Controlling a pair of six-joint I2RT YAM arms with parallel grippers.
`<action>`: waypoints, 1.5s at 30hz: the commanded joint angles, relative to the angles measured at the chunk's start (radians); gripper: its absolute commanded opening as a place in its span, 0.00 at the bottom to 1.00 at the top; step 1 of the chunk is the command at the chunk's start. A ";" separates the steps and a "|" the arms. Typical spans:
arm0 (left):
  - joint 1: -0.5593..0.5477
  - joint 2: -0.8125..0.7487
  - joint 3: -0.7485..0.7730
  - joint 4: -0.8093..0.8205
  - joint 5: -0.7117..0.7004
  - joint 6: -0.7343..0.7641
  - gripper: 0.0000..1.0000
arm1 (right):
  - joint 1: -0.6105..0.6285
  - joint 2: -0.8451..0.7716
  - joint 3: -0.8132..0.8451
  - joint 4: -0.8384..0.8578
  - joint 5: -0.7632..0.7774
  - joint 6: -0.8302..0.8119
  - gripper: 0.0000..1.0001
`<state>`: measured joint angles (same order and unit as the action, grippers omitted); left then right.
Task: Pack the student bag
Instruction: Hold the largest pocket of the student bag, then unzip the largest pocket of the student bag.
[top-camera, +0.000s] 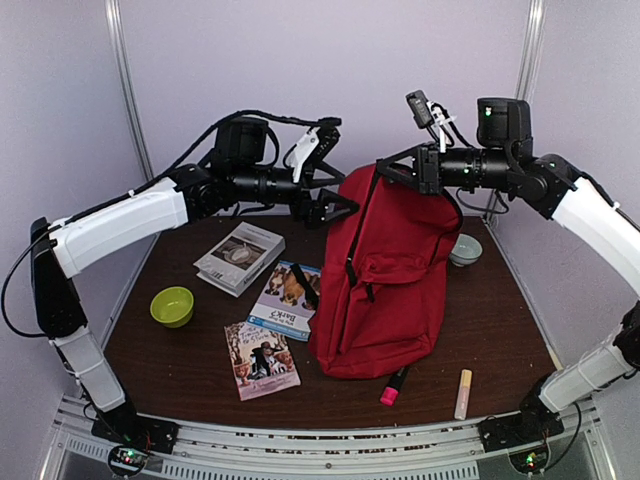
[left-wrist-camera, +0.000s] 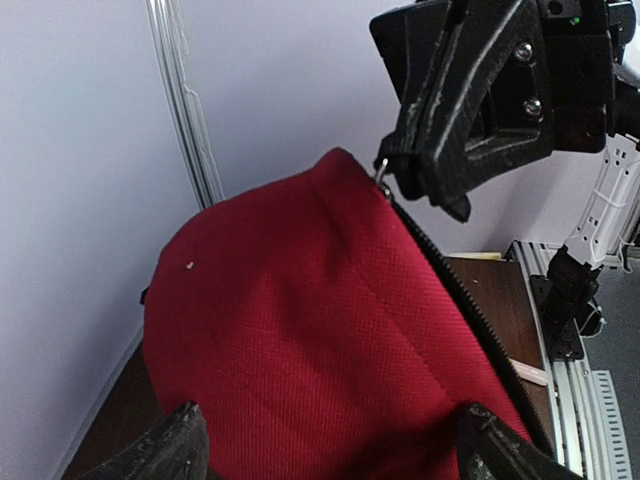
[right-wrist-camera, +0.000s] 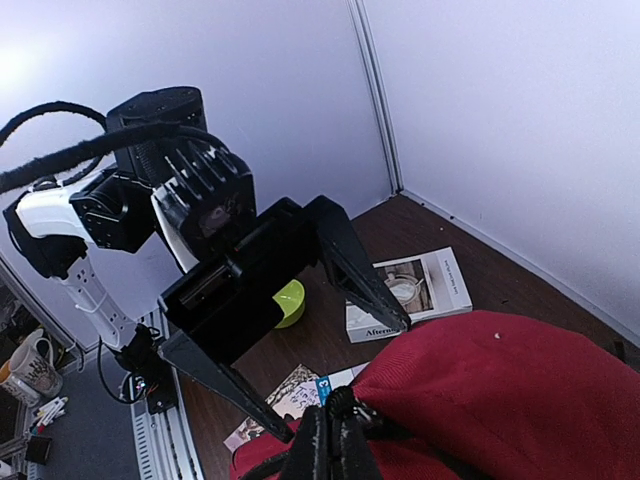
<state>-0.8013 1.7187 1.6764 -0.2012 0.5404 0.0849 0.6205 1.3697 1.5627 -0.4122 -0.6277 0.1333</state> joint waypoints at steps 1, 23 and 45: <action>-0.002 0.005 0.031 0.036 0.065 -0.045 0.85 | 0.004 -0.043 -0.034 0.061 -0.027 -0.011 0.00; -0.001 0.079 0.008 0.049 0.068 -0.036 0.67 | 0.002 -0.010 -0.066 0.086 -0.003 -0.003 0.00; -0.001 -0.128 -0.108 0.108 -0.131 0.097 0.00 | -0.299 -0.153 -0.373 0.110 0.093 0.065 0.00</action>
<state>-0.8097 1.6917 1.5639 -0.1604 0.4549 0.1181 0.4122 1.2732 1.2499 -0.3271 -0.6041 0.1864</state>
